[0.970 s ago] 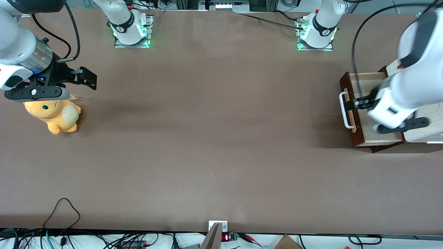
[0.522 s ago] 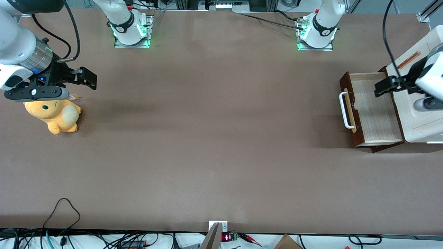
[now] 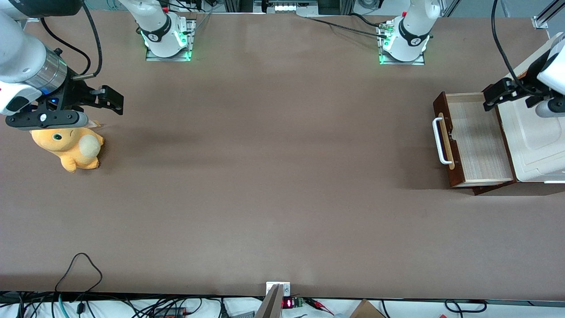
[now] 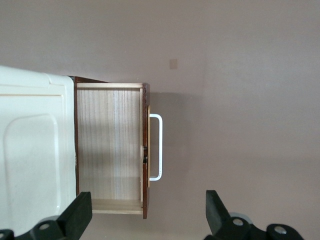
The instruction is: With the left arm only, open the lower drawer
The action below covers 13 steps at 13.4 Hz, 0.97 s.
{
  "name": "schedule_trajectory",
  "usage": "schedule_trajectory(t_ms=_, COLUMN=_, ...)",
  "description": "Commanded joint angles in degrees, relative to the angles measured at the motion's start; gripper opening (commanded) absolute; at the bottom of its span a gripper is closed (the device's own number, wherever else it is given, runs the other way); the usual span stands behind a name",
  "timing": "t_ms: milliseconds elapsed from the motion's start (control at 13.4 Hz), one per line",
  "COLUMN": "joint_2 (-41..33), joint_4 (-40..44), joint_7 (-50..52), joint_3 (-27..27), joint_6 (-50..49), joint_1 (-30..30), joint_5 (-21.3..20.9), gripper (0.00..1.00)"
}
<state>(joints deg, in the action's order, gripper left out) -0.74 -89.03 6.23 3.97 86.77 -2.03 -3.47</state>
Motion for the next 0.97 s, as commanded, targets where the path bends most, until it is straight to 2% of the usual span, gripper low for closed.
schedule_trajectory(t_ms=0, joint_2=-2.95, joint_4=-3.26, joint_7=-3.41, joint_3=-0.1, joint_6=1.56, joint_1=-1.83, joint_5=2.32, gripper=1.0)
schedule_trajectory(t_ms=373, joint_2=-3.22, joint_4=-3.35, joint_7=-3.86, joint_3=-0.1, joint_6=1.64, joint_1=-2.98, joint_5=4.43, gripper=1.0)
schedule_trajectory(t_ms=896, joint_2=-2.69, joint_4=-2.38, joint_7=-4.12, joint_3=-0.19, joint_6=1.38, joint_1=-2.1, joint_5=4.08, gripper=1.0)
